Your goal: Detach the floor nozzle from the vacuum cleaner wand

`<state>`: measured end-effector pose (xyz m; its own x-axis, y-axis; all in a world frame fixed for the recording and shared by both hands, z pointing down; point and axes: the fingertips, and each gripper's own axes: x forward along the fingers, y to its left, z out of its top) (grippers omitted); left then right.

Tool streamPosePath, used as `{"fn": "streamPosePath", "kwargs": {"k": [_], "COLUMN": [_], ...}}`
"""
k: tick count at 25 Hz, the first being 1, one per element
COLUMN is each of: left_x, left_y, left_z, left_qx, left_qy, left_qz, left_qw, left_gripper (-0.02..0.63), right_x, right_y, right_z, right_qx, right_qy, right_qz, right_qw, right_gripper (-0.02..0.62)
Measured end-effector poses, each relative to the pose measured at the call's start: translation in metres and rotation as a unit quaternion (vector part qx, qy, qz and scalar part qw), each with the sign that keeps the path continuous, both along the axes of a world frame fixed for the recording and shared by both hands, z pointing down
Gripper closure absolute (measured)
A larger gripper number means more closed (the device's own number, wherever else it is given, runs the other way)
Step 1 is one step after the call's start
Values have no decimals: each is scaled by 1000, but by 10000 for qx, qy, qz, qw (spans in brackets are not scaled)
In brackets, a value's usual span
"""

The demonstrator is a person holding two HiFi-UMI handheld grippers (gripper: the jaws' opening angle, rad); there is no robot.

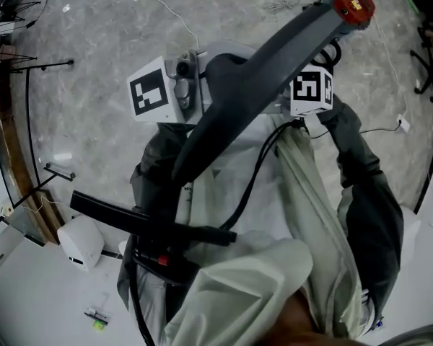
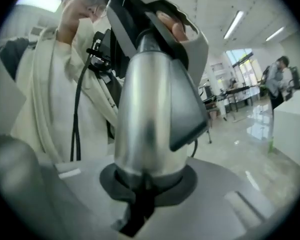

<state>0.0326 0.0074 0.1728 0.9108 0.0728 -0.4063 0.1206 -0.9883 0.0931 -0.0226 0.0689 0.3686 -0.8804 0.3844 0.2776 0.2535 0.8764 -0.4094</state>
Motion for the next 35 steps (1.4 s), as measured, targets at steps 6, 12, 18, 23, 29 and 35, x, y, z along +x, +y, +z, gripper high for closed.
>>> {"fn": "streamPosePath", "kwargs": {"k": [6,12,18,23,29,35], "left_x": [4,0,3,18,11,-3], "left_y": [-23,-44,-31,14,-1,-50], "left_z": [8,9,7,9,3,26], "left_qx": [-407,-706,-536,-13,-351,-1321], "left_qy": [-185,-464,-304,-353,-9,-362], "left_qz": [-826,-1700,-1322,-375,-448,-2052], "left_qw": [9956,9818,9893,9987,9984,9691], "left_gripper": [535,529,531,532,534,535], "right_x": [-13,-17,-14,4,2,-10], "right_y": [-31,-72,-58,-9,1,-41], "right_z": [6,8,8,20,5,21], "right_qx": [1070,1867,1810,1273,593,1155], "right_qy": [-33,323,224,-241,-143,430], "right_qz": [1191,3321,2655,1058,161,2031], "right_qw": [9871,9240,9467,9859,9980,9714], "right_gripper": [558,560,558,557,555,557]}}
